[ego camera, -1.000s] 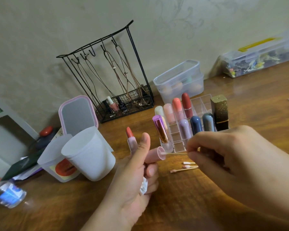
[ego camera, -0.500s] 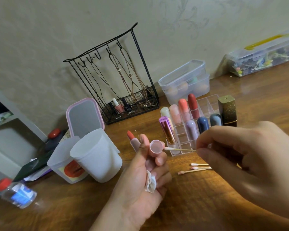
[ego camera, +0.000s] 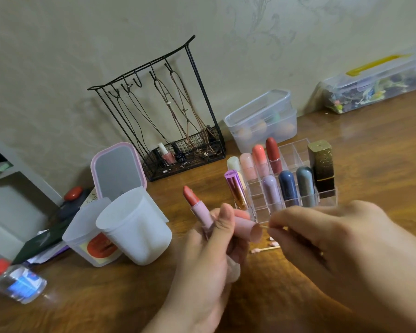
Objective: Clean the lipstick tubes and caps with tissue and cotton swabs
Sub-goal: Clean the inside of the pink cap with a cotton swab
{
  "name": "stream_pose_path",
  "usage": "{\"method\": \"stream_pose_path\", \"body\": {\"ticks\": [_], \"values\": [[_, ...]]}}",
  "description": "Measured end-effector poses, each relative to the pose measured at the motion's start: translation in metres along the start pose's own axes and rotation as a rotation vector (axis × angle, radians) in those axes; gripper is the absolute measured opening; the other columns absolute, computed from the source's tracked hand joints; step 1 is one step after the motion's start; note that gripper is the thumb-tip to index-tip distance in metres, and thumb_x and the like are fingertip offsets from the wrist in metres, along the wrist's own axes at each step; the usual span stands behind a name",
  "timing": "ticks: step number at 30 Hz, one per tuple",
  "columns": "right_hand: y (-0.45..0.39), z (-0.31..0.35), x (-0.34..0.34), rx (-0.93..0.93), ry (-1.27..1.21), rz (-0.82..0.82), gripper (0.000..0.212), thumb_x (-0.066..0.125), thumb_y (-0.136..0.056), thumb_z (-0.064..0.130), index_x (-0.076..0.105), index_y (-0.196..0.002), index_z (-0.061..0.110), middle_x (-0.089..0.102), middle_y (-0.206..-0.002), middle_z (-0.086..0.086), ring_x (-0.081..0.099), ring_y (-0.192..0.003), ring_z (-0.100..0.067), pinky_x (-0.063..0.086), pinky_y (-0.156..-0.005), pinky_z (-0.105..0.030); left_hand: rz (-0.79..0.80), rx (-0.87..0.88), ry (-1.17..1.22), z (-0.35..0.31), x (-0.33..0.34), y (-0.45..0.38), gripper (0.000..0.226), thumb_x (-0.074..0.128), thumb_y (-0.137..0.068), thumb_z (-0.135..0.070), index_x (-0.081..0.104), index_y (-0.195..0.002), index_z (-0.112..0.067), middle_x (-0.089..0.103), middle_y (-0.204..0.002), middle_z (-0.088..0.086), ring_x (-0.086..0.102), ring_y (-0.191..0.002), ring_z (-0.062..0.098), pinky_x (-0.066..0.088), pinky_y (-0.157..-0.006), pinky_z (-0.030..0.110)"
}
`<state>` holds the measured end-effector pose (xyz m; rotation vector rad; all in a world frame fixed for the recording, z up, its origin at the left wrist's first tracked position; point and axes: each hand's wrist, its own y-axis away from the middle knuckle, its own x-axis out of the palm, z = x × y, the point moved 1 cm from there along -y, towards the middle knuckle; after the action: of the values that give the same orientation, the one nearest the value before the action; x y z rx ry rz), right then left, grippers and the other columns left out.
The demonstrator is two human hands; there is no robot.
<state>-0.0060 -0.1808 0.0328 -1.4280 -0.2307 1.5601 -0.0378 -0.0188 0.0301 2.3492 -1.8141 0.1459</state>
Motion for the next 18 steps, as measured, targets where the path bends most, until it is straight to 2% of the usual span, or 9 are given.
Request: {"method": "stream_pose_path", "body": {"ticks": [3, 6, 7, 9, 10, 12, 15, 17, 18], "values": [[0.004, 0.002, 0.004, 0.023, -0.072, 0.030, 0.026, 0.049, -0.090, 0.035, 0.071, -0.082, 0.023, 0.062, -0.059, 0.009, 0.054, -0.041, -0.009, 0.044, -0.039, -0.015, 0.012, 0.100, -0.101, 0.001, 0.003, 0.003, 0.034, 0.060, -0.071, -0.050, 0.071, -0.073, -0.018, 0.061, -0.063, 0.006, 0.045, -0.049, 0.008, 0.024, -0.042, 0.019], [0.004, -0.002, 0.003, 0.054, -0.129, 0.119, 0.021, 0.052, -0.087, 0.037, 0.068, -0.077, 0.028, 0.053, -0.054, 0.014, 0.045, -0.040, -0.005, 0.044, -0.038, -0.016, -0.059, 0.127, -0.124, 0.003, -0.003, -0.001, 0.037, 0.062, -0.068, -0.053, 0.072, -0.081, -0.020, 0.064, -0.069, 0.008, 0.048, -0.059, 0.018, 0.032, -0.045, 0.021], [0.003, -0.004, 0.002, 0.061, -0.095, 0.128, 0.016, 0.057, -0.085, 0.034, 0.068, -0.075, 0.028, 0.047, -0.052, 0.015, 0.040, -0.039, -0.001, 0.043, -0.041, -0.010, -0.057, 0.135, -0.137, 0.004, -0.004, -0.002, 0.037, 0.061, -0.068, -0.054, 0.072, -0.081, -0.022, 0.067, -0.072, 0.008, 0.051, -0.064, 0.022, 0.037, -0.048, 0.022], [-0.002, -0.003, -0.002, 0.075, -0.021, 0.104, 0.007, 0.065, -0.077, 0.027, 0.069, -0.071, 0.028, 0.037, -0.054, 0.019, 0.030, -0.042, 0.002, 0.026, -0.048, 0.005, -0.015, 0.149, -0.155, 0.005, -0.002, -0.001, 0.036, 0.060, -0.070, -0.054, 0.072, -0.081, -0.022, 0.071, -0.076, 0.007, 0.050, -0.070, 0.026, 0.037, -0.053, 0.026], [-0.004, -0.002, -0.003, 0.074, -0.008, 0.084, 0.005, 0.066, -0.076, 0.026, 0.069, -0.071, 0.026, 0.036, -0.055, 0.019, 0.029, -0.043, 0.002, 0.023, -0.049, 0.005, 0.006, 0.147, -0.159, 0.006, 0.000, -0.001, 0.036, 0.059, -0.070, -0.053, 0.072, -0.080, -0.021, 0.072, -0.075, 0.007, 0.045, -0.066, 0.025, 0.034, -0.050, 0.024], [-0.004, -0.002, -0.002, 0.051, -0.030, 0.076, 0.011, 0.062, -0.083, 0.030, 0.069, -0.076, 0.026, 0.042, -0.056, 0.020, 0.033, -0.043, 0.003, 0.029, -0.049, 0.002, 0.011, 0.146, -0.176, 0.008, 0.000, -0.002, 0.039, 0.059, -0.071, -0.053, 0.072, -0.082, -0.017, 0.071, -0.074, 0.008, 0.043, -0.063, 0.025, 0.032, -0.050, 0.026], [-0.005, -0.003, -0.001, 0.054, -0.077, 0.274, 0.015, 0.052, -0.096, 0.035, 0.065, -0.089, 0.030, 0.051, -0.064, 0.016, 0.043, -0.049, 0.001, 0.043, -0.048, -0.014, -0.047, 0.163, -0.193, 0.012, -0.005, -0.006, 0.038, 0.061, -0.069, -0.054, 0.073, -0.082, -0.020, 0.071, -0.076, 0.006, 0.059, -0.074, 0.024, 0.044, -0.065, 0.032], [-0.006, -0.010, -0.010, 0.132, -0.107, 0.368, 0.009, 0.050, -0.098, 0.042, 0.057, -0.100, 0.037, 0.052, -0.068, 0.016, 0.047, -0.057, 0.001, 0.041, -0.058, -0.012, -0.065, 0.170, -0.176, 0.012, -0.008, -0.009, 0.031, 0.061, -0.070, -0.050, 0.073, -0.080, -0.022, 0.072, -0.078, 0.005, 0.067, -0.080, 0.021, 0.050, -0.075, 0.031], [-0.006, -0.015, -0.013, 0.145, -0.063, 0.386, 0.009, 0.050, -0.095, 0.045, 0.054, -0.099, 0.039, 0.053, -0.065, 0.017, 0.049, -0.059, 0.001, 0.039, -0.057, -0.011, -0.070, 0.171, -0.157, 0.011, -0.010, -0.010, 0.030, 0.061, -0.071, -0.047, 0.073, -0.079, -0.021, 0.072, -0.079, 0.007, 0.068, -0.080, 0.019, 0.052, -0.073, 0.029]]}}
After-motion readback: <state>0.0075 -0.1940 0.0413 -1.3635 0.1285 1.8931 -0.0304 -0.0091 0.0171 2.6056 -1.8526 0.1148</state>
